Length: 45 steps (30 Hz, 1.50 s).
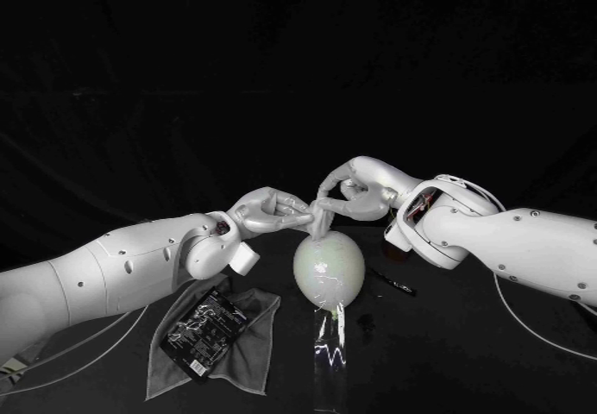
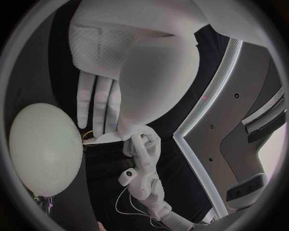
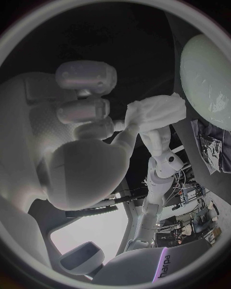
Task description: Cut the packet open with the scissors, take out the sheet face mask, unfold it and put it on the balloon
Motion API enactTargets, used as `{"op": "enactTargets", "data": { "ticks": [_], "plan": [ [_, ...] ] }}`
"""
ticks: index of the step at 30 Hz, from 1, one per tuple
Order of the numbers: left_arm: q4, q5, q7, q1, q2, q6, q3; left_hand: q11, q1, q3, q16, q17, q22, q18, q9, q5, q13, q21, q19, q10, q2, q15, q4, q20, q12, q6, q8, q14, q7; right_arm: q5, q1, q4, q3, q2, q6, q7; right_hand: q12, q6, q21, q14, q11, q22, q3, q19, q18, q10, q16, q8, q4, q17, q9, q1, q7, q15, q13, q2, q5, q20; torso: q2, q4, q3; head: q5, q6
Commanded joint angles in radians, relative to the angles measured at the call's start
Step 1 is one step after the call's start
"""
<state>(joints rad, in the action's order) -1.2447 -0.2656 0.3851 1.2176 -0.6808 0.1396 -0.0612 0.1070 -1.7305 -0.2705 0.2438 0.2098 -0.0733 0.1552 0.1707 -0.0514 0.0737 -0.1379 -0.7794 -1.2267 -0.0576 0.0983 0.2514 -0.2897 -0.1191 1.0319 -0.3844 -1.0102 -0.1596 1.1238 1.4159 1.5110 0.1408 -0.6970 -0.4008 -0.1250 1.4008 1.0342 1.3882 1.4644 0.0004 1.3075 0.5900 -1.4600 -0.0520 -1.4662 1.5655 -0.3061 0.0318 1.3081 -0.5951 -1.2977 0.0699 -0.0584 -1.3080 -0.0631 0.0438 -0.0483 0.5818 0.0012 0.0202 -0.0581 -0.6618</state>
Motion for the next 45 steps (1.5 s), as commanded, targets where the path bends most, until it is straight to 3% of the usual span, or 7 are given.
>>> {"op": "enactTargets", "data": {
  "ticks": [1, 6, 27, 38, 42, 45],
  "plan": [
    [-0.005, -0.001, 0.025, 0.001, 0.001, -0.001, 0.001, -0.004, 0.005, -0.020, 0.005, 0.004, 0.000, 0.020, 0.017, 0.003, 0.001, -0.006, -0.009, -0.014, 0.011, -0.002, -0.004, 0.000, -0.001, 0.001, -0.011, -0.012, 0.004, 0.009, 0.001, -0.002, -0.001, 0.001, 0.003, 0.007, 0.004, 0.011, 0.004, 0.106, -0.006, 0.211, 0.002, -0.019, 0.013, -0.043, 0.005, -0.024, -0.006, 0.262, -0.070, -0.002, -0.001, -0.006, -0.169, 0.005, 0.005, 0.001, 0.000, -0.0002, 0.0002, 0.000, -0.001],
    [-0.007, 0.005, 0.027, 0.001, -0.003, 0.004, 0.001, -0.004, 0.016, -0.049, 0.002, 0.007, 0.001, 0.021, 0.030, 0.003, 0.000, -0.005, -0.011, -0.018, 0.012, -0.002, -0.008, 0.000, 0.005, -0.009, -0.020, -0.012, 0.006, 0.008, 0.001, -0.005, -0.001, 0.000, 0.004, 0.008, -0.004, 0.009, 0.001, 0.106, -0.006, 0.210, 0.002, -0.017, 0.012, -0.040, 0.004, -0.026, -0.006, 0.259, -0.072, -0.001, -0.001, -0.005, -0.165, 0.004, 0.005, 0.001, 0.000, -0.0002, 0.0001, 0.001, -0.001],
    [-0.018, 0.028, 0.028, 0.001, -0.014, 0.015, 0.001, -0.004, 0.092, -0.171, -0.008, 0.029, 0.001, 0.024, 0.099, 0.003, 0.001, -0.009, -0.028, -0.033, -0.022, -0.002, -0.065, 0.002, 0.025, -0.048, -0.068, -0.016, 0.005, -0.011, 0.001, -0.015, -0.001, 0.000, 0.005, 0.012, -0.010, 0.001, -0.002, 0.105, -0.005, 0.209, 0.000, -0.015, 0.011, -0.038, 0.003, -0.025, -0.004, 0.256, -0.072, 0.004, 0.001, -0.005, -0.162, 0.002, 0.005, 0.000, 0.000, 0.0000, 0.0000, 0.002, -0.005],
    [-0.021, 0.027, 0.034, 0.001, -0.015, -0.043, 0.001, -0.002, 0.123, -0.223, -0.011, 0.041, -0.007, 0.028, 0.118, 0.003, 0.005, -0.029, -0.056, -0.038, -0.045, -0.003, -0.113, 0.009, 0.028, -0.052, -0.074, -0.019, 0.000, -0.028, 0.001, -0.016, -0.001, -0.001, 0.004, 0.018, -0.009, -0.002, 0.001, 0.105, -0.005, 0.210, -0.002, -0.017, 0.012, -0.039, 0.002, -0.025, -0.002, 0.255, -0.073, 0.008, 0.001, -0.005, -0.162, -0.001, 0.005, 0.000, 0.000, -0.0005, 0.0003, 0.004, -0.005],
    [-0.024, 0.027, 0.037, 0.001, -0.014, -0.063, 0.001, 0.006, 0.122, -0.258, -0.014, 0.046, -0.010, 0.026, 0.118, 0.002, 0.006, -0.036, -0.056, -0.030, -0.060, -0.002, -0.159, 0.014, 0.033, -0.062, -0.061, -0.019, -0.011, -0.030, 0.001, -0.015, -0.001, 0.000, 0.000, 0.023, -0.002, -0.001, 0.007, 0.105, -0.005, 0.212, -0.003, -0.020, 0.013, -0.042, 0.003, -0.026, -0.001, 0.257, -0.073, 0.009, 0.001, -0.005, -0.166, -0.001, 0.005, 0.000, 0.000, -0.0004, 0.0005, 0.005, -0.005],
    [-0.027, 0.027, 0.040, 0.001, -0.014, -0.077, 0.001, 0.011, 0.127, -0.264, -0.015, 0.047, -0.010, 0.025, 0.115, 0.002, 0.006, -0.037, -0.053, -0.025, -0.066, 0.000, -0.169, 0.014, 0.036, -0.072, -0.052, -0.018, -0.018, -0.031, 0.001, -0.013, -0.001, 0.000, -0.003, 0.025, 0.002, 0.000, 0.010, 0.106, -0.006, 0.213, -0.001, -0.021, 0.014, -0.043, 0.004, -0.028, -0.001, 0.260, -0.074, 0.008, 0.000, -0.005, -0.169, 0.001, 0.005, 0.000, 0.001, -0.0004, 0.0003, 0.007, -0.005]
  ]
}}
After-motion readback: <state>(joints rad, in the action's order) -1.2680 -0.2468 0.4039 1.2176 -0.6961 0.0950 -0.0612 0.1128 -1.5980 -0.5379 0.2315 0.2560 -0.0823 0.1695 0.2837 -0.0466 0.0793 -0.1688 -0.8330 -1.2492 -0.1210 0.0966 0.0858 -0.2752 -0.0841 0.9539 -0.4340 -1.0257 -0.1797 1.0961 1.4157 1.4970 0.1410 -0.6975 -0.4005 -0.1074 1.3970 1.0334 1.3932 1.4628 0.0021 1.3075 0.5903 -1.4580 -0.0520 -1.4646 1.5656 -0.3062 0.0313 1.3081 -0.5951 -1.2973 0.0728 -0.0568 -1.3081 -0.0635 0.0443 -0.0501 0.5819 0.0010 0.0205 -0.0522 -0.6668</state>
